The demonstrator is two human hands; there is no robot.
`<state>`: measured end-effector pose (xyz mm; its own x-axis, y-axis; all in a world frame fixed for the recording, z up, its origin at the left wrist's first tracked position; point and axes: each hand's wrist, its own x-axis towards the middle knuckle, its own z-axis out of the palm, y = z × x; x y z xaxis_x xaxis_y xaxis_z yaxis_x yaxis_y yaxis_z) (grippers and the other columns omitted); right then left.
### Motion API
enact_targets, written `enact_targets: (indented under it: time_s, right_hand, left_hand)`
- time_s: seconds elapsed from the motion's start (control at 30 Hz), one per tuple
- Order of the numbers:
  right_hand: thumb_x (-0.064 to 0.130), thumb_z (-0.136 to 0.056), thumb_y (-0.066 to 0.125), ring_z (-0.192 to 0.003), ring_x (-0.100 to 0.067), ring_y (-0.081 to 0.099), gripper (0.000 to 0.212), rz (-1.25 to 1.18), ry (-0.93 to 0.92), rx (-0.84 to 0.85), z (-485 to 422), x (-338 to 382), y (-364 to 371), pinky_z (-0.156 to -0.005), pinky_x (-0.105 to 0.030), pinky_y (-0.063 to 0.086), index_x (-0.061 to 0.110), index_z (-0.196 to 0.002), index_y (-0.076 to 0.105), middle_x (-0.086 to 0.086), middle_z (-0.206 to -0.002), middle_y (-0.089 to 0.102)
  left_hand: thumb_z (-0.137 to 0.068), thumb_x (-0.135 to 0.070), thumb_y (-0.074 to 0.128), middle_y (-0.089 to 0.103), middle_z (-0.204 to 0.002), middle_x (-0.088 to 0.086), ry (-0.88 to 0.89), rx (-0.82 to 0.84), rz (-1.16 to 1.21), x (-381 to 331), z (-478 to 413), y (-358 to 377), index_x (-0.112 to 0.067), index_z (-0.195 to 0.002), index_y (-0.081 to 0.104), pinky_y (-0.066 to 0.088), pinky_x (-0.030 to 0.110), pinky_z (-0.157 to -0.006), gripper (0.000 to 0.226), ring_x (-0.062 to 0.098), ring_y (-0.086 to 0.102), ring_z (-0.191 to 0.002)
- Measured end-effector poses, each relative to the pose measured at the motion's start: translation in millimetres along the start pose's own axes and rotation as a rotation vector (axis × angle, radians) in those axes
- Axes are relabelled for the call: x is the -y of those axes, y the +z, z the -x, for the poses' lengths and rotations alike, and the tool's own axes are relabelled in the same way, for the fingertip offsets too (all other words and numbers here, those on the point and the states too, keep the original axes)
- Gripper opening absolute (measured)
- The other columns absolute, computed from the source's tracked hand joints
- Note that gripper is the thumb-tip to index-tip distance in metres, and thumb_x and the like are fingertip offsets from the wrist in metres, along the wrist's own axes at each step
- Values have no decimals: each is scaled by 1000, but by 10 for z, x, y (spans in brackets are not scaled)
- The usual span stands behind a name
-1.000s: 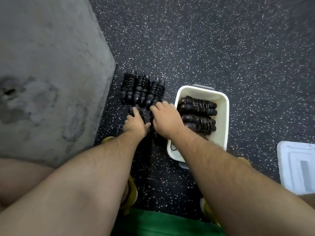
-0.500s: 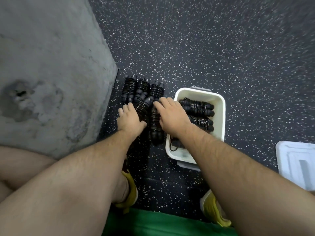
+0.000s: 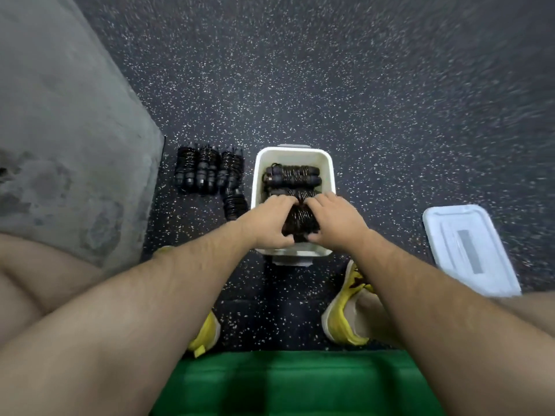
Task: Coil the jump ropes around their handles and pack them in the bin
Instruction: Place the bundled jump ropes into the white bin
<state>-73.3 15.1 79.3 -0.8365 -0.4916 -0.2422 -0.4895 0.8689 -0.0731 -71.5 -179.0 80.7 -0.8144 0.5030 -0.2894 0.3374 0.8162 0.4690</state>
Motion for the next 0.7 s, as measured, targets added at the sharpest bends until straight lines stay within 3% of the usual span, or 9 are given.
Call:
enact_targets:
  time_s: [0.1,0.2,0.33,0.4,0.5,0.6,0.7]
  right_hand:
    - [48,-72,72,-109,-25,52,63,11,47,55,137,1,230,-95,-39,46,16,-123,52,-4,-115,59]
    - [46,-74,74,-107,-25,53,58,9,46,38,57,19,304,-90,-37,44,16,-119,52,-4,-113,60]
    - [42,-77,74,-108,-25,52,56,-75,58,79,-87,66,348,-92,-36,44,17,-121,50,-4,-117,57]
    - [42,-78,72,-109,-24,51,56,-104,63,112,-116,82,380,-91,-36,45,18,-123,49,-3,-118,57]
    - [36,-81,69,-111,-27,52,55,-135,68,127,-151,69,423,-89,-38,45,17,-126,44,-5,-120,57]
    - [30,-84,69,-111,-30,51,54,-132,88,127,-197,64,457,-90,-41,48,15,-128,41,-9,-123,53]
    - [26,-84,68,-110,-31,49,54,-81,51,121,-215,71,524,-91,-41,47,13,-128,41,-13,-123,50]
  left_hand:
    - [-73,-38,77,54,-122,1,-22,102,16,-107,-65,226,-16,-137,44,47,37,-99,75,20,51,-112]
    - [-69,-36,80,57,-116,1,-87,97,69,-53,-100,271,-18,-131,50,50,36,-95,71,18,54,-106]
    - [-70,-29,77,57,-105,-2,-106,123,13,41,-173,246,-19,-118,57,51,34,-88,53,19,57,-99]
    - [-73,-23,74,56,-113,0,-111,150,-23,103,-185,287,-18,-126,57,49,33,-95,57,21,55,-108]
    - [-85,-15,68,46,-139,5,-120,135,-57,204,-177,390,-9,-150,41,35,29,-113,70,22,44,-130]
    - [-90,-8,59,49,-136,5,-149,20,-58,255,-214,458,-10,-144,47,35,31,-111,55,24,46,-129]
    - [-85,-25,64,51,-129,4,-112,42,-164,254,-232,488,-15,-138,49,43,37,-104,56,25,47,-121]
